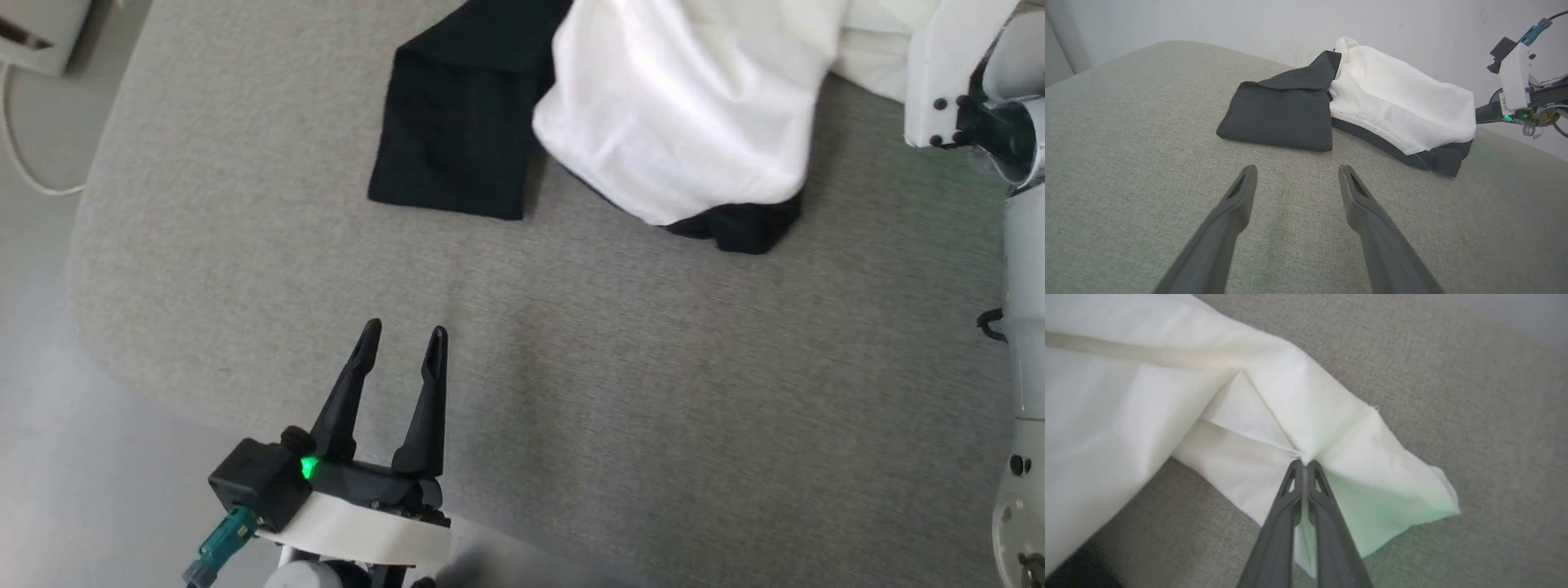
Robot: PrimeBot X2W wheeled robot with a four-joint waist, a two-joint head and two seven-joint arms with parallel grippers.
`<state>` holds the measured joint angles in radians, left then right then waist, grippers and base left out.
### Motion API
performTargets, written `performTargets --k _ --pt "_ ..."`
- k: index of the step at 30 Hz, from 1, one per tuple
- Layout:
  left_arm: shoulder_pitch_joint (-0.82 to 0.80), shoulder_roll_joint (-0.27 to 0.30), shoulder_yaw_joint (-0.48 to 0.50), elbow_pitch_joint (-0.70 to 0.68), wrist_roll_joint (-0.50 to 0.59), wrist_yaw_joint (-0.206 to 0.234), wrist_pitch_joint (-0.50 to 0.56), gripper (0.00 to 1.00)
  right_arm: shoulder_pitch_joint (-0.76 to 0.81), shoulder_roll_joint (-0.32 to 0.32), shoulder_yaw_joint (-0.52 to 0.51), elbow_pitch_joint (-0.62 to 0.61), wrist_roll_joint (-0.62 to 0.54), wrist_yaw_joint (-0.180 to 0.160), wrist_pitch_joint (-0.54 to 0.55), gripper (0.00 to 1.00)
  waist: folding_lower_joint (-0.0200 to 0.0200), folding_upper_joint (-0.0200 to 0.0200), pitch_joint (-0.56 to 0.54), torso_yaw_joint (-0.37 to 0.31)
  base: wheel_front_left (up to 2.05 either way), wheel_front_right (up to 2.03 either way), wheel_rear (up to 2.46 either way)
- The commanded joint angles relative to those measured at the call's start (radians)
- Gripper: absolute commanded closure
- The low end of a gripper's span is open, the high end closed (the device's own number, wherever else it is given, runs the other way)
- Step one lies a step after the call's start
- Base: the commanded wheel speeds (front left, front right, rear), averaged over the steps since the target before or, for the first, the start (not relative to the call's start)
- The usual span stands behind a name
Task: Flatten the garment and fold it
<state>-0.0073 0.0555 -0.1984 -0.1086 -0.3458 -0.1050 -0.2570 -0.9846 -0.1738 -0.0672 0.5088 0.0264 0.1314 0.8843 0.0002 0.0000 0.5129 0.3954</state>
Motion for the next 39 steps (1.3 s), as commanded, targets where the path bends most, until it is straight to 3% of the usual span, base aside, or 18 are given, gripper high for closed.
performTargets --k 1,8,13,23,28,30,31,32,33,39 --pt "-0.014 -0.005 0.003 0.006 0.006 -0.007 -0.005 0.00 -0.004 -0.005 0.017 -0.016 0.025 -0.001 -0.013 1.00 -0.0002 0.0000 -0.037 -0.035 0.00 0.00 0.00" --pt "0.026 -0.005 0.035 0.020 0.029 -0.006 -0.005 0.00 0.072 -0.071 -0.007 -0.166 0.165 -0.001 -0.038 1.00 -0.0002 0.0000 -0.140 -0.098 0.00 0.00 0.00" --pt "0.074 -0.005 0.051 0.025 0.049 -0.007 -0.005 0.00 0.198 -0.137 -0.086 -0.276 0.209 -0.001 0.000 1.00 -0.0002 0.0000 -0.222 -0.149 0.00 0.00 0.00" --pt "0.118 -0.003 0.053 0.026 0.062 -0.007 -0.005 0.00 0.458 -0.257 -0.292 -0.419 0.150 -0.001 0.032 1.00 -0.0002 0.0000 -0.288 -0.190 0.00 0.00 0.00" --pt "0.129 0.006 0.053 0.031 0.061 -0.005 -0.003 0.00 0.581 -0.242 -0.373 -0.431 0.137 -0.001 0.033 1.00 -0.0002 0.0000 -0.305 -0.186 0.00 0.00 0.00" --pt "0.130 0.007 0.052 0.032 0.060 -0.003 0.001 0.00 0.618 -0.213 -0.394 -0.417 0.136 -0.001 0.020 0.87 -0.0002 0.0000 -0.312 -0.183 0.00 0.00 0.00" --pt "0.130 0.007 0.050 0.032 0.059 -0.003 0.003 0.00 0.630 -0.196 -0.403 -0.409 0.135 -0.001 0.011 0.67 -0.0002 0.0000 -0.316 -0.183 0.00 0.00 0.00" --pt "0.130 0.007 0.050 0.032 0.058 -0.002 0.005 0.00 0.640 -0.178 -0.410 -0.399 0.132 -0.001 0.002 0.11 -0.0002 0.0000 -0.320 -0.182 0.00 0.00 0.00" --pt "0.130 0.008 0.050 0.032 0.057 -0.001 0.008 0.00 0.645 -0.163 -0.413 -0.392 0.132 -0.001 -0.004 0.00 -0.0002 0.0000 -0.325 -0.183 0.00 0.00 0.00" --pt "0.136 0.014 0.048 0.030 0.055 0.005 0.020 0.00 0.633 -0.138 -0.363 -0.401 0.153 -0.001 -0.042 0.00 -0.0002 0.0000 -0.353 -0.194 0.00 0.00 0.00"
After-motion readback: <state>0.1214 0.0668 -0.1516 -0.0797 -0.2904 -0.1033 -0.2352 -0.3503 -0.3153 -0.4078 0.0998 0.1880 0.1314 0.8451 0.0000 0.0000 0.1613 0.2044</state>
